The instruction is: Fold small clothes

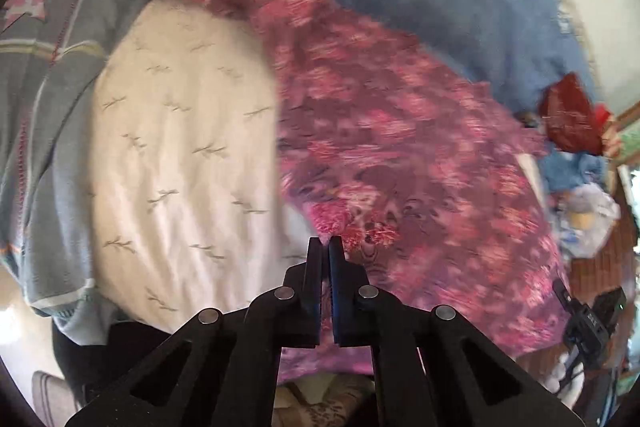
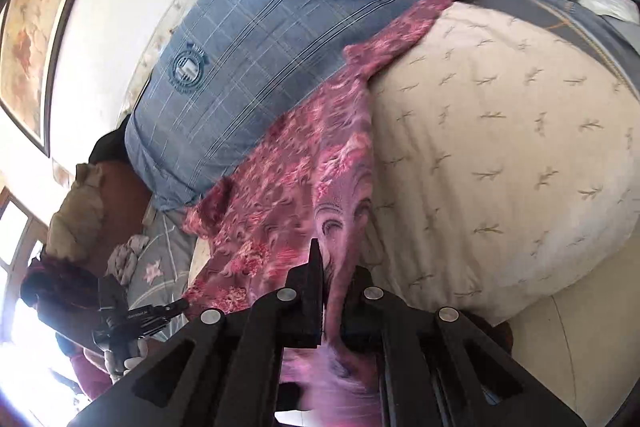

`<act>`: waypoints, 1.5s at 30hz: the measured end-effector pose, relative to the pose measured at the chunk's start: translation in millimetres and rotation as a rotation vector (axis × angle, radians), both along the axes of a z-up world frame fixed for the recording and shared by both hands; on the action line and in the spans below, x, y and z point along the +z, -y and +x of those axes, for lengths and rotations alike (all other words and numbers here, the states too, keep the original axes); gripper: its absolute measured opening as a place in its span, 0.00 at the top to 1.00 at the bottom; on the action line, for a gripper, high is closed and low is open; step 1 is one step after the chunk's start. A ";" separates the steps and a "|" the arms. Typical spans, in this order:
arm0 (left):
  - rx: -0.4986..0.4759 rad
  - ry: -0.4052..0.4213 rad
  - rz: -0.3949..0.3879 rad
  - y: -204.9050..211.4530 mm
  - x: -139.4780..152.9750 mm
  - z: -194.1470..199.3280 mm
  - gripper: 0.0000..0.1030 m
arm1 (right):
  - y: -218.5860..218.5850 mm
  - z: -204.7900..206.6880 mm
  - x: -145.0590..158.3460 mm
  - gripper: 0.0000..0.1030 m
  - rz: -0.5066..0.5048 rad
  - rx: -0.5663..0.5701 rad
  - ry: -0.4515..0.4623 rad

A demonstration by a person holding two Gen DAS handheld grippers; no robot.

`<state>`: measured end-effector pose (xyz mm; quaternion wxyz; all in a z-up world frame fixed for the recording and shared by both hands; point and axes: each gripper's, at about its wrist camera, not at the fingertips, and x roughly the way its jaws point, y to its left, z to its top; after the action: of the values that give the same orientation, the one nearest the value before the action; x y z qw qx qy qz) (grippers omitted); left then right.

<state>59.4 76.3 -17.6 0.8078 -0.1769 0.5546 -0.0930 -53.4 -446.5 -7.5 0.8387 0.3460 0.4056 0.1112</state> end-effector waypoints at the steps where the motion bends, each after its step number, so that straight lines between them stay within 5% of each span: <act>1: 0.017 -0.044 0.020 -1.1 -15.0 3.3 0.97 | 2.6 0.2 -8.1 0.96 -0.018 -0.019 -0.028; 4: 0.036 -0.171 0.086 1.4 -53.0 8.6 0.98 | 13.7 0.4 -60.6 0.96 -0.103 -0.095 -0.201; 8: 0.016 -0.042 0.068 3.3 -19.4 5.4 0.97 | 17.4 3.5 -77.3 0.89 -0.193 -0.110 -0.307; 10: 0.002 0.049 0.041 10.3 8.7 7.8 0.91 | 18.9 8.5 -55.5 0.87 -0.231 -0.133 -0.256; 14: -0.020 0.183 0.062 37.1 37.1 21.3 0.48 | 7.3 35.0 -3.9 0.70 -0.246 -0.111 -0.015; 17: -0.044 0.171 0.121 68.1 10.9 40.7 0.48 | -11.6 66.0 -0.9 0.70 -0.269 -0.073 0.066; 20: -0.033 0.061 0.169 83.1 -38.9 61.0 0.52 | -29.0 96.8 -34.4 0.73 -0.269 -0.043 0.022; 22: -0.030 0.143 0.243 93.0 -43.9 56.3 0.51 | -37.4 112.4 -66.2 0.75 -0.328 -0.013 -0.077; 24: -0.090 0.145 0.266 102.5 -40.9 55.5 0.51 | -37.7 110.2 -66.7 0.74 -0.368 0.011 -0.018; 27: -0.158 0.140 0.184 104.4 -31.1 59.5 0.51 | -6.8 128.7 -48.6 0.75 -0.273 0.038 -0.047; 33: -0.131 0.169 0.082 94.0 -16.2 87.0 0.50 | 140.6 186.3 -10.3 0.61 -0.152 -0.375 -0.002; 40: -0.115 0.111 0.024 92.5 -46.3 148.9 0.50 | 214.0 275.1 -45.5 0.47 -0.038 -0.569 -0.092; 45: -0.135 0.139 0.071 102.9 -53.2 189.3 0.50 | 230.8 317.5 -83.7 0.47 0.094 -0.669 -0.093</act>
<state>248.7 -26.6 -70.8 0.8419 -0.1034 0.5109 -0.1397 264.1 -677.3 -91.2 0.7925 0.5028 0.3019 -0.1676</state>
